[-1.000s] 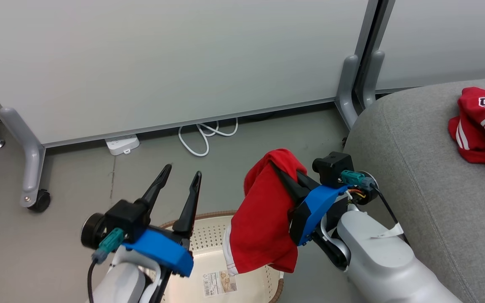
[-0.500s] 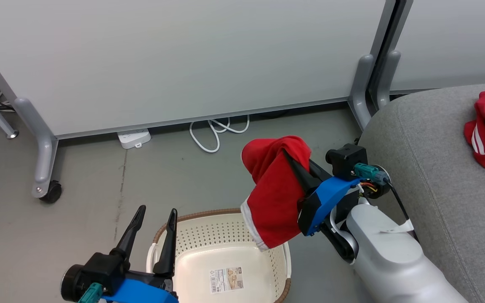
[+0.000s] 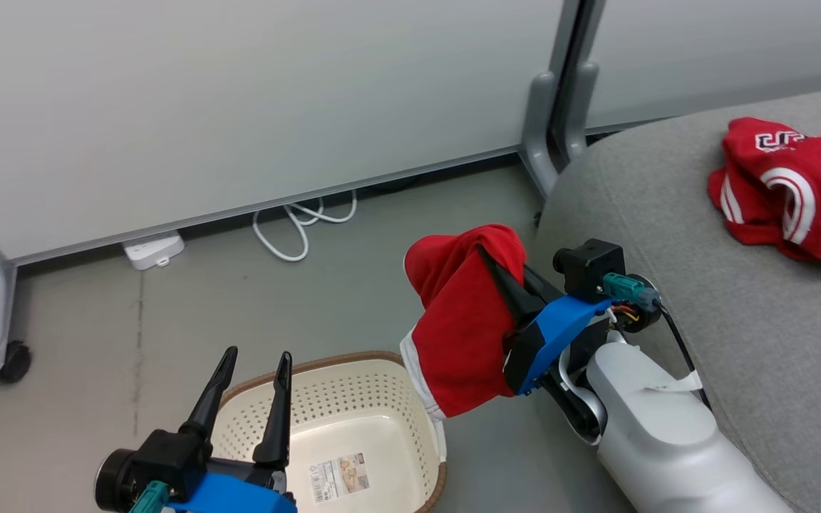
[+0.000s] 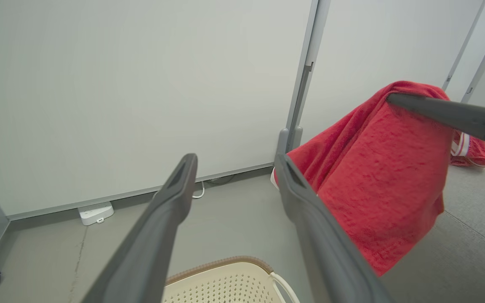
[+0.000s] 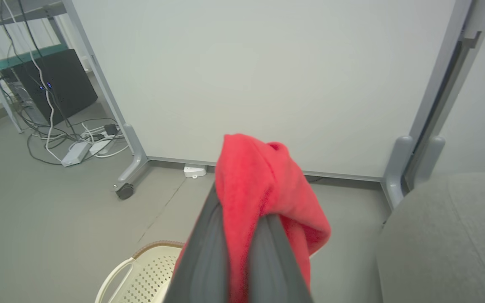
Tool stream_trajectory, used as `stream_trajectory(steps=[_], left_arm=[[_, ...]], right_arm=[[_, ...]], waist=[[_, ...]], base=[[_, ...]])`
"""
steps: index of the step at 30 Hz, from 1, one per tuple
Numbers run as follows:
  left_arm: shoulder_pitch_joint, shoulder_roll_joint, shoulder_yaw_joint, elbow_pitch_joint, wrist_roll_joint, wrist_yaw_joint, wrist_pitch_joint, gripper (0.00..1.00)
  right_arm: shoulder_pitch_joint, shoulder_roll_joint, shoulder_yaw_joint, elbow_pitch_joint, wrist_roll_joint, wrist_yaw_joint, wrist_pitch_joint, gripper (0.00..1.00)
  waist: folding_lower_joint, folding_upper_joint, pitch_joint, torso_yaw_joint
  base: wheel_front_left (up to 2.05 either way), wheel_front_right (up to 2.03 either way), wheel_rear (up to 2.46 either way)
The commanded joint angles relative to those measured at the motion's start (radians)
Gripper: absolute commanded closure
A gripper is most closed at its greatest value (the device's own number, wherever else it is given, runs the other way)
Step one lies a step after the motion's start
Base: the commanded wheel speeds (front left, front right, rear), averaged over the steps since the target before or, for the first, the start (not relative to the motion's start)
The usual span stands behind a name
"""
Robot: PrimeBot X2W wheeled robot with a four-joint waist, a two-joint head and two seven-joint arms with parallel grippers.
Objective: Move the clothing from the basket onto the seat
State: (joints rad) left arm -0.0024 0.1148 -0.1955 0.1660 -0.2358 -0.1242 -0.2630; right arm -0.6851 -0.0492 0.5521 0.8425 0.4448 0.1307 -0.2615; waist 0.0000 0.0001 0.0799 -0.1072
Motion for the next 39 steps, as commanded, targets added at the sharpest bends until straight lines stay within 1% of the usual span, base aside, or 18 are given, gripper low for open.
stream_trajectory(steps=[1, 7, 12, 16, 20, 27, 33, 36, 39], left_arm=[[-0.012, -0.001, 0.007, -0.003, 0.002, -0.008, -0.003, 0.0], [-0.042, 0.012, -0.013, -0.001, -0.001, -0.008, -0.003, 0.0], [-0.059, 0.029, -0.027, 0.001, -0.005, -0.008, -0.003, 0.0], [-0.07, 0.041, -0.031, 0.001, -0.005, -0.008, -0.003, 0.0], [-0.077, 0.049, -0.035, 0.001, -0.007, -0.006, -0.003, 0.0], [-0.084, 0.053, -0.045, 0.006, -0.008, -0.006, -0.003, 0.0], [-0.093, 0.06, -0.051, 0.008, -0.011, -0.006, -0.003, 0.0], [-0.102, 0.064, -0.052, 0.001, -0.007, -0.006, -0.003, 0.0], [-0.12, 0.075, -0.047, -0.013, -0.004, -0.006, -0.003, 0.0]], right_arm=[[0.003, -0.002, -0.006, -0.004, -0.01, 0.0, -0.005, 1.0], [0.003, -0.002, -0.03, -0.019, -0.015, 0.0, -0.005, 1.0], [0.009, -0.002, -0.052, -0.038, -0.011, 0.0, -0.005, 1.0], [0.021, -0.001, -0.062, -0.051, -0.008, 0.0, -0.005, 1.0], [0.028, -0.001, -0.069, -0.06, -0.009, 0.0, -0.005, 1.0], [0.038, -0.001, -0.075, -0.074, -0.007, 0.0, -0.005, 1.0], [0.016, -0.001, -0.096, -0.072, -0.004, 0.0, -0.005, 1.0], [-0.033, -0.002, -0.142, -0.05, -0.011, 0.0, -0.004, 1.0], [-0.137, -0.016, -0.219, -0.026, -0.034, 0.0, 0.009, 1.0]], waist=[[0.0, -0.0001, 0.017, -0.075], [0.0, -0.0001, 0.047, -0.206], [0.0, -0.0001, 0.07, -0.303], [0.0, -0.0001, 0.085, -0.363], [0.0, -0.0001, 0.095, -0.405], [0.0, -0.0001, 0.102, -0.428], [0.0, -0.0001, 0.114, -0.412], [0.0, -0.0001, 0.135, -0.398], [0.0, -0.0001, 0.176, -0.383]], base=[[0.0, 0.0, 0.0], [0.0, 0.0, 0.0], [0.0, 0.0, 0.0], [0.0, 0.0, 0.0], [0.0, 0.0, 0.0], [0.0, 0.0, 0.0], [0.0, 0.0, 0.0], [0.0, 0.0, 0.0], [0.0, 0.0, 0.0]])
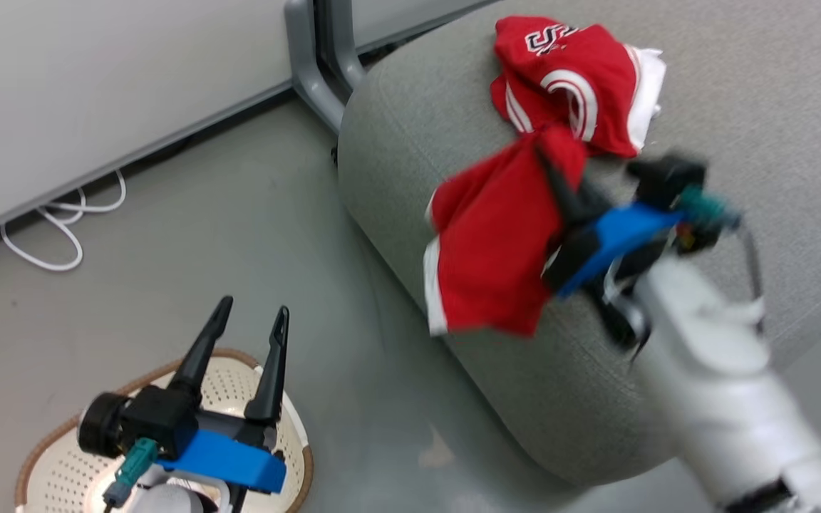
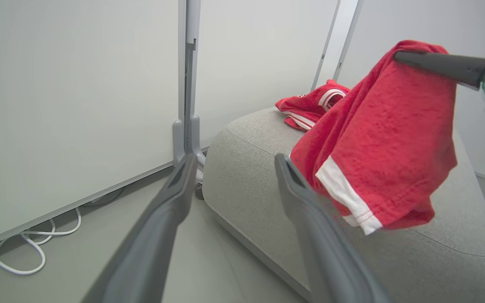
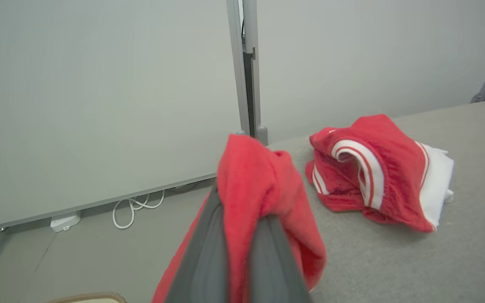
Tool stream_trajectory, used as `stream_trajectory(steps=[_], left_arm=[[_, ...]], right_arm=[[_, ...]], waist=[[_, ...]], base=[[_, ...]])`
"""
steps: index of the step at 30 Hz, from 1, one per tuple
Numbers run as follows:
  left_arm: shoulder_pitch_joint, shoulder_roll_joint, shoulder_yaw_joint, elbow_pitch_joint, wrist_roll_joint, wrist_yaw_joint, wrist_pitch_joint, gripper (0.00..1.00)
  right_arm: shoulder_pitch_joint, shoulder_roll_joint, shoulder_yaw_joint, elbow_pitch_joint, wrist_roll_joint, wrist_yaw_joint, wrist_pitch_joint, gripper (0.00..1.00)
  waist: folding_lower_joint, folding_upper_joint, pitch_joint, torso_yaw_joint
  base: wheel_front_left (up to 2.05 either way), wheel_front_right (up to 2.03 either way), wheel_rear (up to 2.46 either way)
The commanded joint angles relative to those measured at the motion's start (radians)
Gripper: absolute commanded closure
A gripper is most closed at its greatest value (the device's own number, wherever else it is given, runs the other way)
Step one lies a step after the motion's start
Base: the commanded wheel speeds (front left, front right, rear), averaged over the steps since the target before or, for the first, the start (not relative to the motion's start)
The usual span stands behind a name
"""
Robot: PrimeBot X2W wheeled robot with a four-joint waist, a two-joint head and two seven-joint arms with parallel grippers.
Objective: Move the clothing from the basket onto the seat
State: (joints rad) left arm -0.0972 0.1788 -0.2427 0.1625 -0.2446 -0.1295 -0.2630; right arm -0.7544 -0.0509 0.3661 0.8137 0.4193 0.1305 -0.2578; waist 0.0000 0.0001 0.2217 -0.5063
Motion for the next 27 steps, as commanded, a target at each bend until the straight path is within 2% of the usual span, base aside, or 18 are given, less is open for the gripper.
stream_trajectory(steps=[1, 3, 4, 5, 8, 9, 14, 17, 22, 27], left_arm=[[-0.033, 0.016, -0.003, -0.014, 0.006, 0.0, -0.003, 0.0], [-0.054, 0.029, -0.011, -0.025, 0.008, 0.0, -0.003, 0.0], [-0.054, 0.029, -0.011, -0.025, 0.008, 0.0, -0.003, 0.0], [-0.082, 0.046, -0.017, -0.037, 0.009, 0.0, -0.003, 0.0], [-0.128, 0.074, -0.028, -0.06, 0.017, 0.0, -0.003, 0.0], [-0.128, 0.074, -0.028, -0.06, 0.017, 0.0, -0.003, 0.0], [-0.226, 0.124, -0.064, -0.109, 0.027, 0.0, -0.003, 0.0], [-0.285, 0.147, -0.088, -0.135, 0.03, 0.0, -0.003, 0.0], [-0.368, 0.176, -0.131, -0.168, 0.036, 0.0, -0.003, 0.0], [-0.404, 0.185, -0.139, -0.185, 0.038, 0.0, -0.003, 0.0]], right_arm=[[-0.106, -0.03, -0.062, 0.009, -0.019, 0.0, 0.014, 1.0], [-0.178, -0.063, -0.124, 0.015, -0.033, 0.0, 0.03, 1.0], [-0.178, -0.063, -0.124, 0.015, -0.033, 0.0, 0.03, 1.0], [-0.264, -0.108, -0.191, 0.006, -0.047, 0.0, 0.046, 1.0], [-0.368, -0.173, -0.279, -0.016, -0.065, 0.0, 0.075, 1.0], [-0.368, -0.173, -0.279, -0.016, -0.065, 0.0, 0.075, 1.0], [-0.481, -0.302, -0.429, -0.048, -0.104, 0.0, 0.093, 1.0], [-0.502, -0.344, -0.531, -0.04, -0.115, 0.0, 0.082, 1.0], [-0.471, -0.376, -0.665, 0.003, -0.139, 0.0, 0.059, 1.0], [-0.433, -0.359, -0.737, 0.067, -0.171, 0.0, 0.035, 1.0]], waist=[[0.0, -0.0001, 0.052, 0.023], [0.0, -0.0001, 0.089, 0.037], [0.0, -0.0001, 0.089, 0.037], [0.0, -0.0001, 0.137, 0.054], [0.0, -0.0001, 0.223, 0.078], [0.0, -0.0001, 0.223, 0.078], [0.0, -0.0001, 0.377, 0.133], [0.0, -0.0001, 0.465, 0.167], [0.0, -0.0001, 0.573, 0.208], [0.0, -0.0001, 0.628, 0.224]], base=[[0.0, 0.0, 0.0], [0.0, 0.0, 0.0], [0.0, 0.0, 0.0], [0.0, 0.0, 0.0], [0.0, 0.0, 0.0], [0.0, 0.0, 0.0], [0.0, 0.0, 0.0], [0.0, 0.0, 0.0], [0.0, 0.0, 0.0], [0.0, 0.0, 0.0]])
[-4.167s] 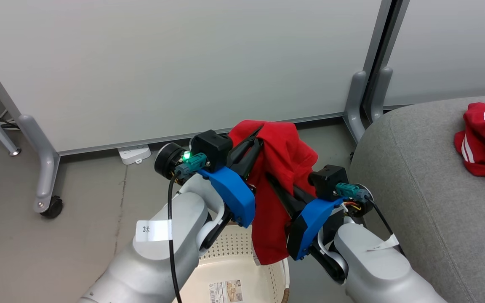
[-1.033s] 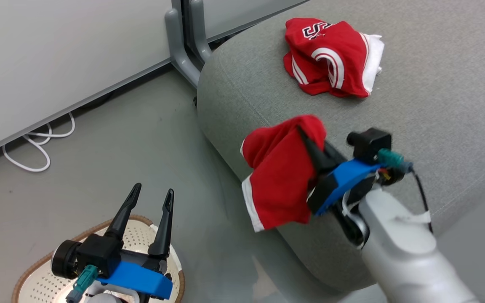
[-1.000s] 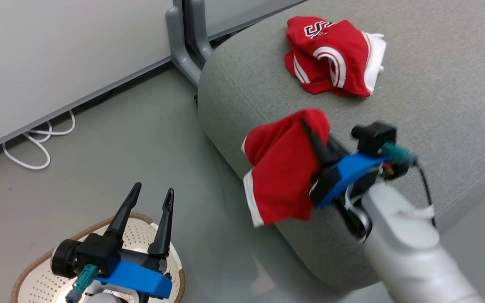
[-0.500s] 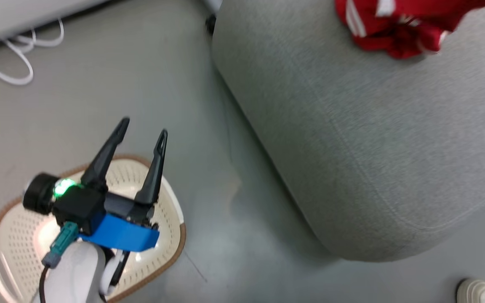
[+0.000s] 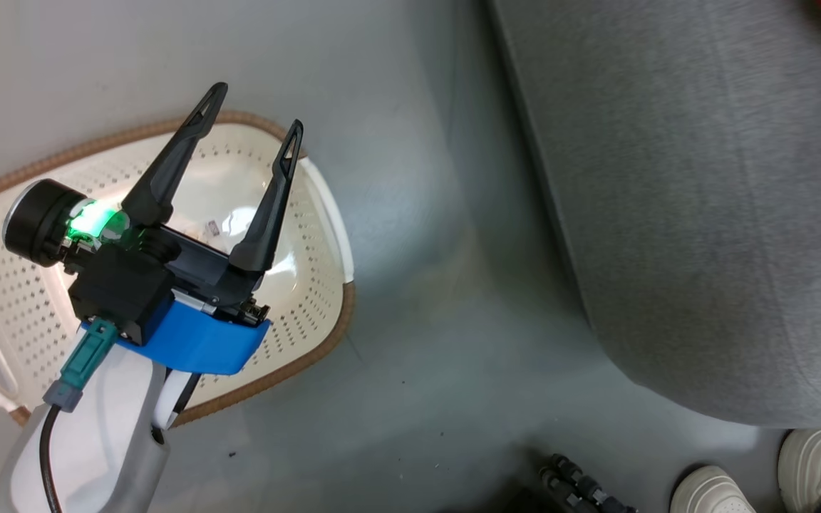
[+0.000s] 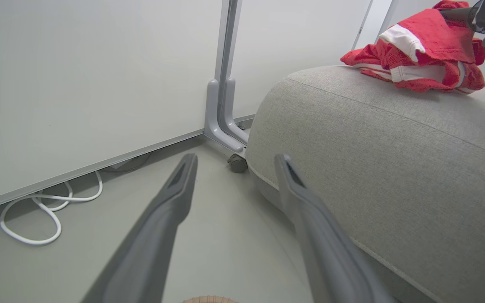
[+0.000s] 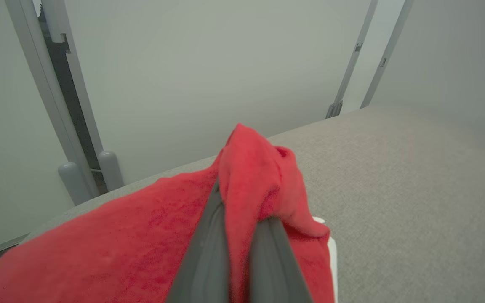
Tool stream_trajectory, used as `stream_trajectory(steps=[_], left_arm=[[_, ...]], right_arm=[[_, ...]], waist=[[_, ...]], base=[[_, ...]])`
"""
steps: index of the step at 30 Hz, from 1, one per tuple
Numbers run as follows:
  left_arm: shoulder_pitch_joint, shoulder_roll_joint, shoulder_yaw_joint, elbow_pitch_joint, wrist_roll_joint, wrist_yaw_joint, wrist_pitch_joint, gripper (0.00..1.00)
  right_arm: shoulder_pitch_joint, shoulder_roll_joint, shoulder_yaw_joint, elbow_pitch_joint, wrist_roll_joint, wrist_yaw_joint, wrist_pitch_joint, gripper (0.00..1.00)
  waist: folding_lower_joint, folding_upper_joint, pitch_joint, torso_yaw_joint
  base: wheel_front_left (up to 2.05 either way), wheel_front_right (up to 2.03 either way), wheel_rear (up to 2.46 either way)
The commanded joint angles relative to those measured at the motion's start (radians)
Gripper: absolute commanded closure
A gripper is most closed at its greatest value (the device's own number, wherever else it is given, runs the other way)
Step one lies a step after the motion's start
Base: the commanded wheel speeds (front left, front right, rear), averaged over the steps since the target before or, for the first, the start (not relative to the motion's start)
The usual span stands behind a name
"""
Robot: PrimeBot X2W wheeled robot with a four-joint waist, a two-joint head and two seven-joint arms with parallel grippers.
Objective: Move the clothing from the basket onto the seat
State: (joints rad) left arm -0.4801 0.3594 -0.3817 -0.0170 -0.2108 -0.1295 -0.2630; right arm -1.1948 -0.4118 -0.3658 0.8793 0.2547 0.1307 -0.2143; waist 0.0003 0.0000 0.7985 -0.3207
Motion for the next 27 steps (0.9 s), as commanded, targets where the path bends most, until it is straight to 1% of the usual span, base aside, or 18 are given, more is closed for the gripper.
stream_trajectory(steps=[1, 3, 9, 10, 11, 12, 13, 16, 19, 23, 24, 25, 27], left_arm=[[-0.024, 0.004, -0.001, -0.006, 0.005, 0.0, -0.003, 0.0], [-0.023, 0.003, -0.003, -0.004, 0.007, 0.0, -0.003, 0.0], [-0.016, -0.006, -0.005, 0.015, -0.004, 0.0, -0.003, 0.0], [-0.014, -0.009, -0.005, 0.017, -0.006, 0.0, -0.003, 0.0], [-0.011, -0.013, -0.007, 0.02, -0.008, 0.0, -0.003, 0.0], [-0.008, -0.018, -0.008, 0.023, -0.01, 0.0, -0.003, 0.0], [-0.005, -0.025, -0.01, 0.028, -0.014, 0.0, -0.003, 0.0], [0.006, -0.045, -0.014, 0.039, -0.025, 0.0, -0.003, 0.0], [0.032, -0.072, -0.007, 0.055, -0.036, 0.0, -0.003, 0.0], [0.087, -0.109, 0.014, 0.078, -0.052, 0.0, -0.003, 0.0], [0.106, -0.118, 0.024, 0.086, -0.056, 0.0, -0.003, 0.0], [0.144, -0.136, 0.049, 0.098, -0.061, 0.0, -0.003, 0.0], [0.193, -0.157, 0.082, 0.111, -0.069, 0.0, -0.003, 0.0]], right_arm=[[0.013, 0.007, -0.014, 0.012, -0.01, 0.0, -0.012, 1.0], [0.026, 0.017, -0.021, 0.029, -0.016, 0.0, -0.018, 1.0], [0.05, 0.014, -0.015, 0.049, -0.045, 0.0, -0.034, 1.0], [0.054, 0.017, -0.011, 0.052, -0.048, 0.0, -0.035, 0.8], [0.057, 0.019, -0.007, 0.054, -0.053, 0.0, -0.035, 0.54], [0.059, 0.021, -0.001, 0.056, -0.057, 0.0, -0.033, 0.07], [0.061, 0.023, 0.006, 0.058, -0.061, 0.0, -0.03, 0.0], [0.081, 0.026, 0.045, 0.063, -0.075, 0.0, -0.012, 0.0], [0.111, 0.029, 0.112, 0.064, -0.098, 0.0, 0.015, 0.0], [0.17, 0.035, 0.18, 0.055, -0.116, 0.0, 0.032, 0.0], [0.186, 0.036, 0.19, 0.054, -0.118, 0.0, 0.036, 0.0], [0.217, 0.053, 0.213, 0.047, -0.116, 0.0, 0.04, 0.0], [0.252, 0.064, 0.234, 0.038, -0.118, 0.0, 0.043, 0.0]], waist=[[-0.0003, 0.0, 0.056, 0.039], [-0.0003, 0.0, 0.059, 0.04], [-0.0003, 0.0, 0.023, 0.042], [-0.0003, 0.0, 0.012, 0.043], [-0.0003, 0.0, 0.001, 0.043], [-0.0003, 0.0, -0.012, 0.044], [-0.0003, 0.0, -0.028, 0.046], [-0.0003, 0.0, -0.083, 0.053], [-0.0003, 0.0, -0.154, 0.064], [-0.0003, 0.0, -0.273, 0.08], [-0.0003, 0.0, -0.304, 0.084], [-0.0003, 0.0, -0.363, 0.09], [-0.0003, 0.0, -0.422, 0.095]], base=[[0.0, 0.0, 0.0], [0.0, 0.0, 0.0], [0.0, 0.0, 0.0], [0.0, 0.0, 0.0], [0.0, 0.0, 0.0], [0.0, 0.0, 0.0], [0.0, 0.0, 0.0], [0.0, 0.0, 0.0], [0.0, 0.0, 0.0], [0.0, 0.0, 0.0], [0.0, 0.0, 0.0], [0.0, 0.0, 0.0], [0.0, 0.0, 0.0]])
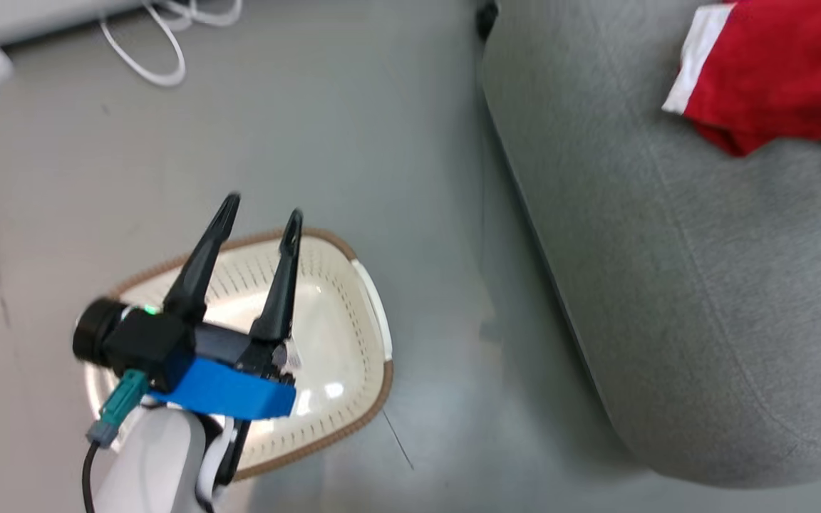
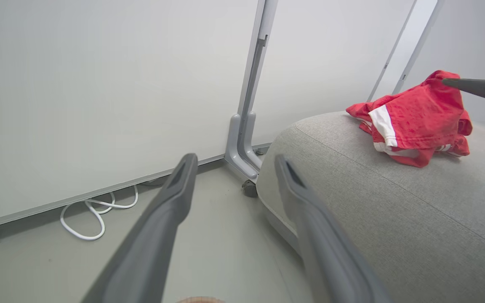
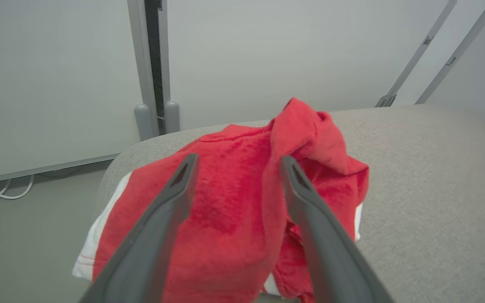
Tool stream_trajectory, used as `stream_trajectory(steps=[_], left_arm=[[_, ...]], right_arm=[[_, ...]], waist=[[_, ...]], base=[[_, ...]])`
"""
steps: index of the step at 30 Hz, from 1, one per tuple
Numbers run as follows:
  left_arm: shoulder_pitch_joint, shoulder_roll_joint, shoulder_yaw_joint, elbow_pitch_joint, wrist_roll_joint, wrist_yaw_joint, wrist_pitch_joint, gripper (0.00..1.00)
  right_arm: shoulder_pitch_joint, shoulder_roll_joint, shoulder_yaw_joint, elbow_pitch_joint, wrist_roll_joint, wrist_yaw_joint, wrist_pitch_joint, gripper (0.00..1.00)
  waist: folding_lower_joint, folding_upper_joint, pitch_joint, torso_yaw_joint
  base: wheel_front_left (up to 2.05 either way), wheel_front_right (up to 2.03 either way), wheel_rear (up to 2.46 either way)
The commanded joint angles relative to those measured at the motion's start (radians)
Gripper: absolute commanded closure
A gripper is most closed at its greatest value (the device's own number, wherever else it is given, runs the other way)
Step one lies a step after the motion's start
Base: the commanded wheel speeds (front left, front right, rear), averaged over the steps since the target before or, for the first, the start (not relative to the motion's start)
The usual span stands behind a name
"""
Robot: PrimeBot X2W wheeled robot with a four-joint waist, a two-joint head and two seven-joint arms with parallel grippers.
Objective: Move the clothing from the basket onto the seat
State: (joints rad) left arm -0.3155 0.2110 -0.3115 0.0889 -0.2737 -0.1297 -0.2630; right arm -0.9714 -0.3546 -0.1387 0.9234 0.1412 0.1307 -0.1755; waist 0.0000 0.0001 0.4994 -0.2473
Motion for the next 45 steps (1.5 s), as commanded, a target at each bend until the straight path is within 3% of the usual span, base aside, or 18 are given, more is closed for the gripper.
stream_trajectory(steps=[1, 8, 16, 22, 30, 45], left_arm=[[0.05, -0.02, 0.028, 0.01, -0.008, 0.0, -0.003, 0.0], [0.195, -0.084, 0.135, 0.035, -0.018, 0.0, -0.003, 0.0], [0.319, -0.113, 0.229, 0.043, -0.011, 0.0, -0.003, 0.0], [0.373, -0.134, 0.296, 0.042, 0.0, 0.0, -0.003, 0.0], [0.394, -0.148, 0.36, 0.059, 0.011, 0.0, -0.003, 0.0], [0.386, -0.159, 0.358, 0.068, 0.017, 0.0, -0.003, 0.0]], right_arm=[[0.047, 0.012, 0.014, -0.011, -0.003, 0.0, 0.003, 0.0], [0.211, 0.06, 0.089, -0.09, 0.022, 0.0, -0.014, 0.0], [0.424, 0.119, 0.166, -0.299, 0.098, 0.0, -0.035, 0.0], [0.583, 0.179, 0.147, -0.455, 0.112, 0.0, -0.03, 0.0], [0.75, 0.25, 0.147, -0.597, 0.014, 0.0, 0.01, 0.0], [0.82, 0.3, 0.142, -0.691, -0.017, 0.0, 0.052, 0.0]], waist=[[0.0, -0.0001, -0.152, 0.025], [0.0, -0.0001, -0.32, 0.077], [0.0, -0.0001, -0.42, 0.137], [0.0, -0.0001, -0.449, 0.189], [0.0, -0.0001, -0.459, 0.248], [0.0, -0.0001, -0.444, 0.261]], base=[[0.0, 0.0, 0.0], [0.0, 0.0, 0.0], [0.0, 0.0, 0.0], [0.0, 0.0, 0.0], [0.0, 0.0, 0.0], [0.0, 0.0, 0.0]])
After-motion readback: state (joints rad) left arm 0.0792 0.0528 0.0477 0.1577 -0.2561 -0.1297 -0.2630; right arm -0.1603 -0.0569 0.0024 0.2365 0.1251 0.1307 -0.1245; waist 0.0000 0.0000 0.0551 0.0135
